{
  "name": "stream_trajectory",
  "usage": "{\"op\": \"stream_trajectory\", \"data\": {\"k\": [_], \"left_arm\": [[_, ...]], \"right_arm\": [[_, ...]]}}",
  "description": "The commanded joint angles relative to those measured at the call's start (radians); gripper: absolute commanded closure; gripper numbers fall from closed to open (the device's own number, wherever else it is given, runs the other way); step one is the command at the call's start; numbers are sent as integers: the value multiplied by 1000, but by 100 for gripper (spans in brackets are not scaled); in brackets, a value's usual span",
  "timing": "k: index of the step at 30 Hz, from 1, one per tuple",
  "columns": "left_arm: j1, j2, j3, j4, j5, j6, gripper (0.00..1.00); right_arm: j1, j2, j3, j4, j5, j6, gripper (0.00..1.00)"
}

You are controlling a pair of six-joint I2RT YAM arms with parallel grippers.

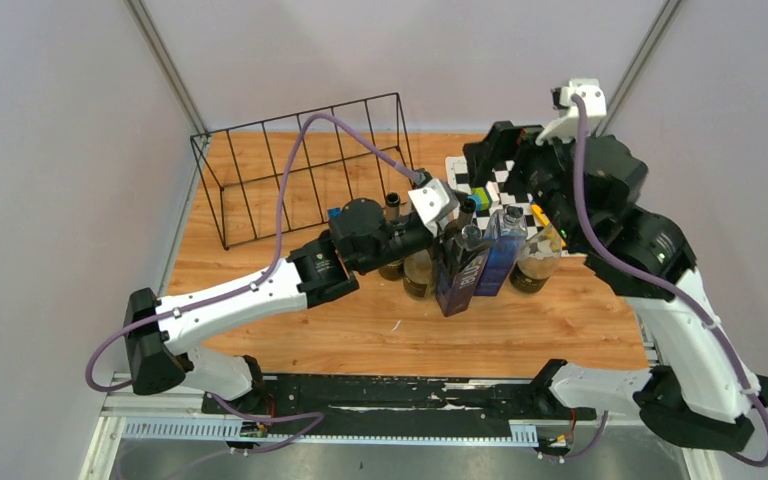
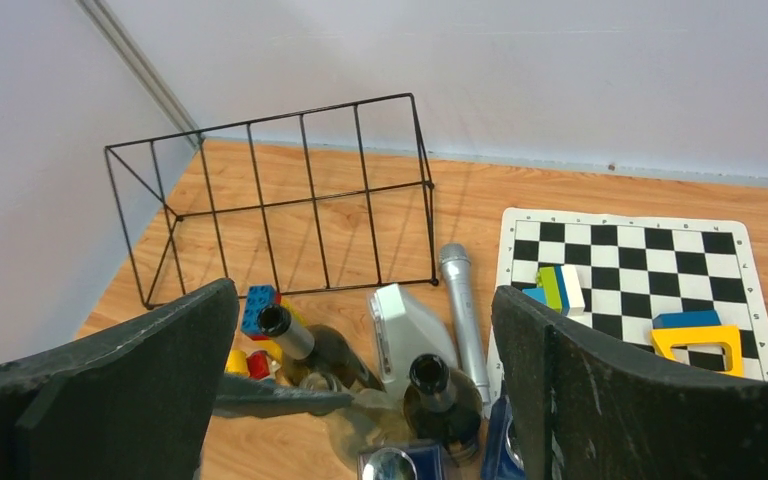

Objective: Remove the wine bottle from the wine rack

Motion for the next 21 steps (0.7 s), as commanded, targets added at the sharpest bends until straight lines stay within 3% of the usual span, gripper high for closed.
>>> {"op": "stream_trajectory", "data": {"k": [1,5,11,16,21], "left_arm": [[16,-26,166,-205,-100,47,0],[147,-21,247,-333,-57,-33,0],[387,-126,241,-456,-57,-73,0],[545,-263,185,-589,-228,-52,0],[555,-450,71,-698,-450,-28,0]], "right_arm": [[-74,111,100,-65,-43,-2,0],[-308,163,138,-80,-266,42,0],[-575,127,114,-79,-337,51,0],[-758,32,40,-74,-350,61,0],[-778,-90,-66,-36,-300,69,0]]}}
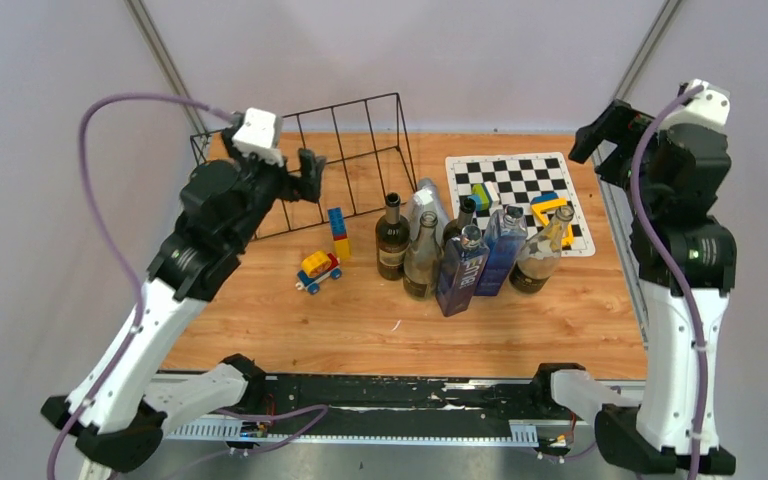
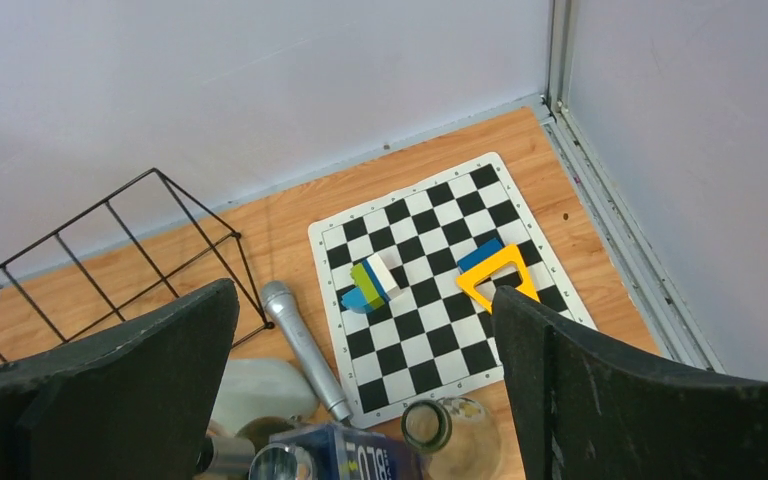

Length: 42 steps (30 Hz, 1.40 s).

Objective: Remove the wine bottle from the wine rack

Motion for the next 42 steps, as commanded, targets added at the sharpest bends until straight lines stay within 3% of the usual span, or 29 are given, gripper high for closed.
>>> {"op": "stream_trajectory", "data": {"k": [1,7,15,42], "left_arm": [[3,-174,-93,-132,-223,9,0],[1,-366,-218,-199,-324,-104,0],[1,-421,-286,-284,-543,-215,0],[2,-540,-459,-168,-557,-134,0]], "right_arm": [[-3,-111,-72,56,6,25,0],[-3,-216,-169,112,-18,54,0],[-3,-321,-306,203,6,63,0],[-3,-450,-477,312,33,22,0]]}}
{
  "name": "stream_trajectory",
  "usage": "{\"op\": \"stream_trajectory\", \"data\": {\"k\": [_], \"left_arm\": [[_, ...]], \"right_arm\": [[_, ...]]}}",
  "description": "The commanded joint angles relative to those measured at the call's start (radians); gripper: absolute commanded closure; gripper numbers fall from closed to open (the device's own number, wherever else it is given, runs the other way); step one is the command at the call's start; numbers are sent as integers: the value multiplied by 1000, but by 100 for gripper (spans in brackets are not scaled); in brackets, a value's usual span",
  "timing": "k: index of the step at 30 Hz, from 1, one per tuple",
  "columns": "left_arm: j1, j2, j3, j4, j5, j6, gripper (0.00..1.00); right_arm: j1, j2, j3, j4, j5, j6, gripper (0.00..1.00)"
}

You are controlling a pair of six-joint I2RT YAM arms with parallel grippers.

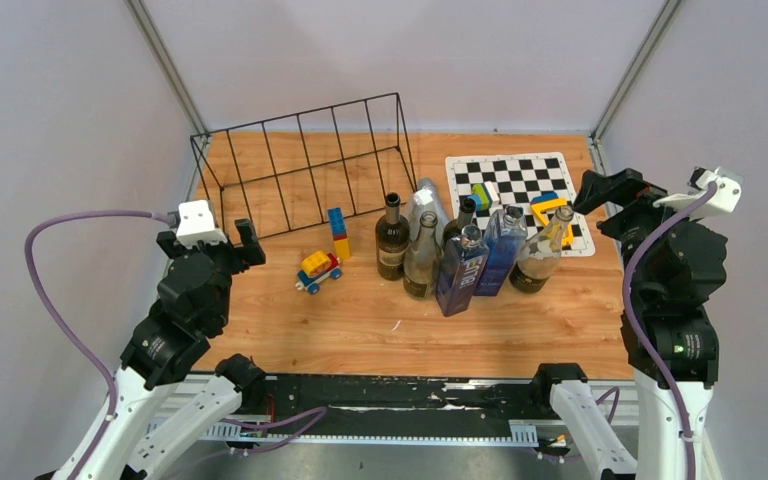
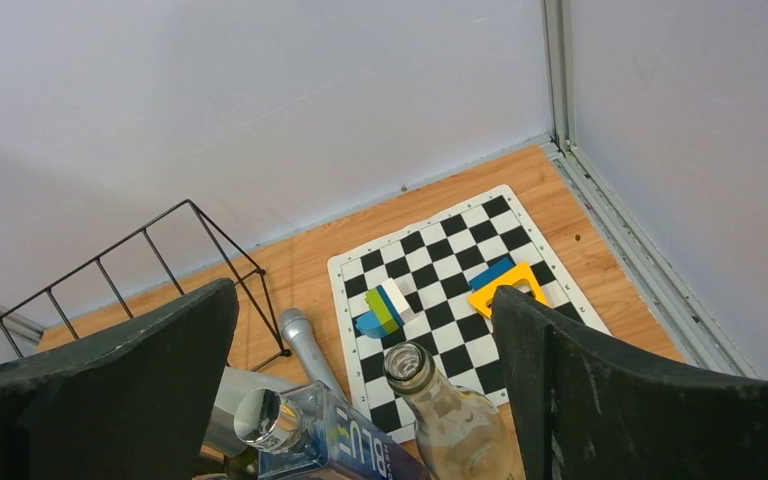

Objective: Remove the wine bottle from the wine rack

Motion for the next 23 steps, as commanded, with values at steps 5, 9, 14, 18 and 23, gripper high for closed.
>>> {"op": "stream_trajectory", "data": {"k": [5,9,14,18,23], "left_arm": [[2,4,-11,61,-10,14,0],[2,2,-20,69,-10,21,0],[2,1,-24,71,-10,21,0],[2,3,-26,74,-13,21,0],[1,8,-24,74,-14,23,0]], "right_arm": [[-3,-11,-10,74,2,-17,0],[-3,-12,-18,79,-2,-17,0],[-3,-13,-26,86,0,-17,0],[-3,-12,-30,91,-1,-17,0],[-3,-7,-31,97,-3,-17,0]]}}
